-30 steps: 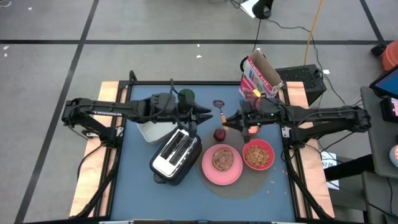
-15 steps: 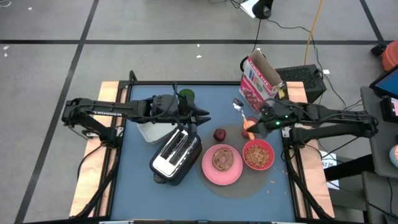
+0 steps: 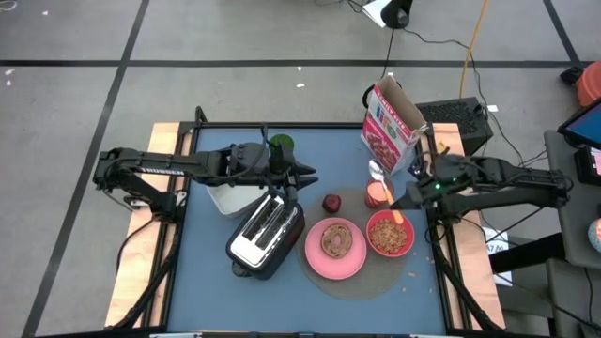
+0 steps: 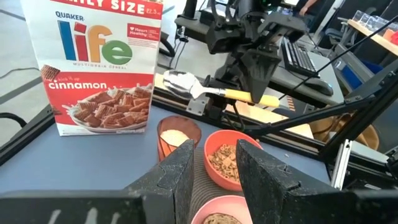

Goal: Arrange a breakfast setting
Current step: Put the yellow spoon to the right of the red bowl

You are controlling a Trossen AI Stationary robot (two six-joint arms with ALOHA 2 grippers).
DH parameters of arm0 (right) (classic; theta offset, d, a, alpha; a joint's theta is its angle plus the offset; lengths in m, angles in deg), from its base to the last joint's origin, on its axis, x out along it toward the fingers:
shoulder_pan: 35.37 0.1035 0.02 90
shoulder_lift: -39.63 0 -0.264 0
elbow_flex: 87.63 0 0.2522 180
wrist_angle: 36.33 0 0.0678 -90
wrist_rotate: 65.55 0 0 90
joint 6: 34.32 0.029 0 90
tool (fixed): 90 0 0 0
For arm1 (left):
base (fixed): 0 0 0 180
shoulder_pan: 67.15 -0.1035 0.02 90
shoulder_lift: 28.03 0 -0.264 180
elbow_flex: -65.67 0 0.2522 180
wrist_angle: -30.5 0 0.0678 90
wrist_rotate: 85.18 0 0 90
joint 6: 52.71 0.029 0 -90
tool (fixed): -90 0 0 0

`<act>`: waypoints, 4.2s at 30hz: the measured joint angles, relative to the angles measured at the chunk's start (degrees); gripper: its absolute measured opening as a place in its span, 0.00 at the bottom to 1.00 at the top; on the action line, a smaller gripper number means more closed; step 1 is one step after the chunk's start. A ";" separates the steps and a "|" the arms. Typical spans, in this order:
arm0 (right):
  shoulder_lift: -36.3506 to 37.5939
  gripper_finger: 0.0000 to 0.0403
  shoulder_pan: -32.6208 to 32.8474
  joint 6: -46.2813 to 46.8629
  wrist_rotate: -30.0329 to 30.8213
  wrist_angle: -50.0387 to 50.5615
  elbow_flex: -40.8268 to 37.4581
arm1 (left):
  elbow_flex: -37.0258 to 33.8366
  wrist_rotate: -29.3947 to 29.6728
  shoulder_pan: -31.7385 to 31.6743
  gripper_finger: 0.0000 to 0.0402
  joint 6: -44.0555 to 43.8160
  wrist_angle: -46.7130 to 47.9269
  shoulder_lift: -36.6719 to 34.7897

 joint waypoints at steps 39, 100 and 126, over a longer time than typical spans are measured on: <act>-24.29 0.07 28.20 33.67 1.75 45.89 19.76 | -0.01 0.07 0.00 0.31 7.61 4.62 0.00; -25.09 0.09 37.40 48.43 1.70 0.56 -19.45 | -0.01 0.07 0.04 0.31 7.50 5.32 0.00; -21.31 0.09 37.40 47.19 1.83 3.77 -19.52 | -0.01 0.07 0.02 0.31 7.50 5.32 0.00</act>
